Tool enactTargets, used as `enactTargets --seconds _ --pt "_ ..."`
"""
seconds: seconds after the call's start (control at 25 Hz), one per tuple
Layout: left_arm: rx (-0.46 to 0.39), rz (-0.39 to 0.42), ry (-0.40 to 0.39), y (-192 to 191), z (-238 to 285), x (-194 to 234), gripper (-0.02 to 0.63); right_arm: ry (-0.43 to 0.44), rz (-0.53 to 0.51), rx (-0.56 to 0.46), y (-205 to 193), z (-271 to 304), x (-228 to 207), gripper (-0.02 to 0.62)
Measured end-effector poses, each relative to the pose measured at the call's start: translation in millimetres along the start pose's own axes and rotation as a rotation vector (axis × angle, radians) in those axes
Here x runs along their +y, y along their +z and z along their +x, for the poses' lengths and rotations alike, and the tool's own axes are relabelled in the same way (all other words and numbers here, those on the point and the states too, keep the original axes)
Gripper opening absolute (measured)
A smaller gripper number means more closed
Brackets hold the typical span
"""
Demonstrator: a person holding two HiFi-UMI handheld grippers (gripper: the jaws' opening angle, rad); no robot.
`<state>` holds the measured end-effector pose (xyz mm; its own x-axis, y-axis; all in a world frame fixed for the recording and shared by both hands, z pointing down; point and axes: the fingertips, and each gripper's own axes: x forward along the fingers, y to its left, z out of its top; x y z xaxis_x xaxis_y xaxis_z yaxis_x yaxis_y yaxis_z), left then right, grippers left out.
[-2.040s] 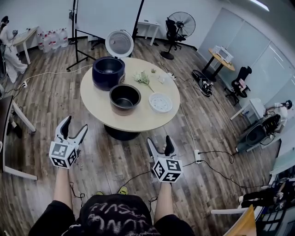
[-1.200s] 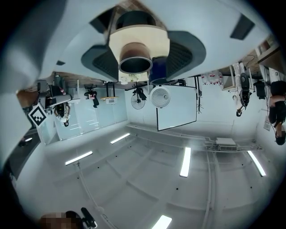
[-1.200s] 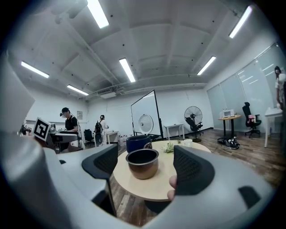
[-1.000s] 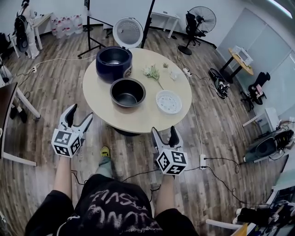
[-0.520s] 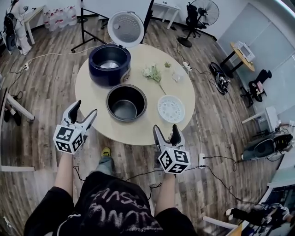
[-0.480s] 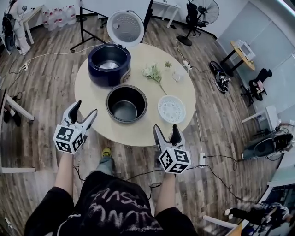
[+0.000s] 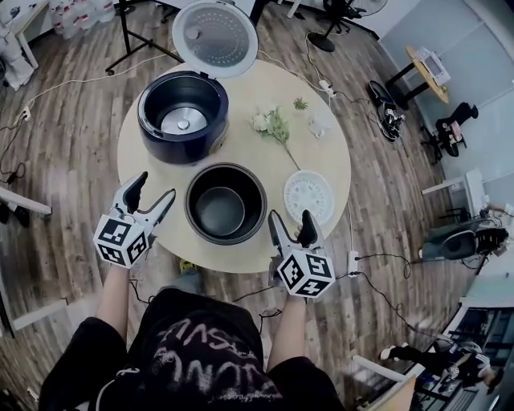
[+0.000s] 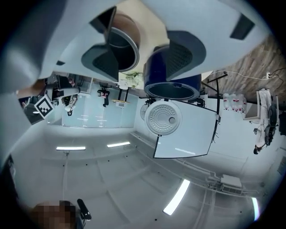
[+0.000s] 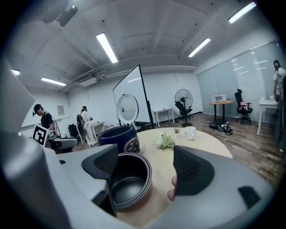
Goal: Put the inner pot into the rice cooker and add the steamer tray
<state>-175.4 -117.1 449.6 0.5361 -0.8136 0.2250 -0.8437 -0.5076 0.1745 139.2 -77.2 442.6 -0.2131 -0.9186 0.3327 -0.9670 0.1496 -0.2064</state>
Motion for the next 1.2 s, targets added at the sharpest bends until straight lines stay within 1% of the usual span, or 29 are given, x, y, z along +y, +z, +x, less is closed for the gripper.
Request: enactTargets --seconds 0.12,0.28,0.56,0.68,0.8,0.92,1.2 --pt "0.027 -0.014 -0.032 -4 22 8 0.339 -0.016 0.014 0.008 3 18 1 0.391" --pt "0.057 -0.034 -0.048 -12 33 14 0.339 -0.023 0.026 0.042 -4 30 3 0.391" --pt "0.122 -0.086 -0.06 -26 47 5 0.339 -0.015 0.045 0.12 -19 45 -1 0.391" --pt "0.172 -0.108 -0.056 -38 54 -2 0.339 0.008 0.061 0.19 -34 51 -2 0.39" --pt "0.223 -0.113 -0.049 -51 58 -8 0.339 0.036 0.069 0.25 -50 60 -2 0.388" --pt "0.266 -0.125 -0.048 -61 66 -15 0.339 0.058 0.067 0.299 -62 67 -3 0.388" --pt "0.399 -0.132 -0.024 -92 75 -24 0.339 0.094 0.073 0.382 -89 81 -5 0.385"
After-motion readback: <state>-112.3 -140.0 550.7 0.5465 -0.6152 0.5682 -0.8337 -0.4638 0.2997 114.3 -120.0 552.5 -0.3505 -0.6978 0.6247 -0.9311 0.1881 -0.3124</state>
